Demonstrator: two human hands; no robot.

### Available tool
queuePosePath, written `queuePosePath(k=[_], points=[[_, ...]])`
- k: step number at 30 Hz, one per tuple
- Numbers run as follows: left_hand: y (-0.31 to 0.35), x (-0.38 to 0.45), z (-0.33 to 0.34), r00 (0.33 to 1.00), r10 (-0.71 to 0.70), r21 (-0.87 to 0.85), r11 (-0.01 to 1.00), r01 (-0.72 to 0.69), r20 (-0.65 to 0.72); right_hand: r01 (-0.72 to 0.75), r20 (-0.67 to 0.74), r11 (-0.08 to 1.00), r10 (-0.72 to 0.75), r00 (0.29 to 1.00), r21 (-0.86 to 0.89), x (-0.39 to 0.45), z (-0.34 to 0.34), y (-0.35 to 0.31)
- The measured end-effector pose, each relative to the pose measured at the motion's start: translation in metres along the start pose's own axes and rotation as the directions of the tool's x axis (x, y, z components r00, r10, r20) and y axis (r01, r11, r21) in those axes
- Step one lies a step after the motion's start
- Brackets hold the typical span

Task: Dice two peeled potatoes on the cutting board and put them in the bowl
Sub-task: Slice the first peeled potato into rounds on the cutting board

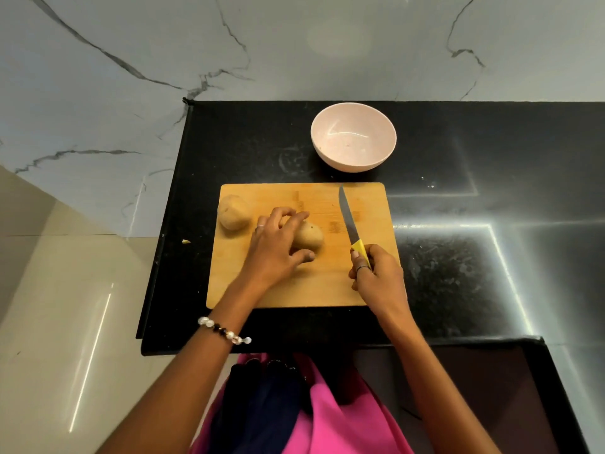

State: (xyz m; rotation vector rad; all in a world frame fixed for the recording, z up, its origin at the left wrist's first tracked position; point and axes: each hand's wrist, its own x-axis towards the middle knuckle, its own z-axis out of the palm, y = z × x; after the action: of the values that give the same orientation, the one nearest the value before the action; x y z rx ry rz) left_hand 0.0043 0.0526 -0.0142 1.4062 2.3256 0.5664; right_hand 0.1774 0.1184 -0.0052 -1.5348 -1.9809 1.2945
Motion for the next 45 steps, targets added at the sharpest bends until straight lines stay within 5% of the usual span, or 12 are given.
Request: queuePosePath(k=[4,12,20,45], points=[[-0.011,0.006,0.004,0.982,0.187,-0.078,0.980,-0.184,0.029,0.052,0.045,0.994,-0.048,0.998,-0.094,-0.009,0.005,-0.004],[-0.008,0.013,0.026,0.962,0.085,-0.207,0.968,-0.141,-0.258,0.178,0.078,0.961,-0.165,0.983,-0.212,-0.026,0.013,-0.014],[-0.009,0.017,0.021,0.970,0.092,-0.303,0.940,-0.159,-0.225,0.256,0.147,0.904,-0.218,0.965,-0.343,-0.027,0.017,-0.015],[-0.015,0.023,0.023,0.965,0.144,-0.235,0.952,-0.196,-0.218,0.337,0.192,0.793,-0.276,0.942,-0.507,-0.021,0.013,-0.017]])
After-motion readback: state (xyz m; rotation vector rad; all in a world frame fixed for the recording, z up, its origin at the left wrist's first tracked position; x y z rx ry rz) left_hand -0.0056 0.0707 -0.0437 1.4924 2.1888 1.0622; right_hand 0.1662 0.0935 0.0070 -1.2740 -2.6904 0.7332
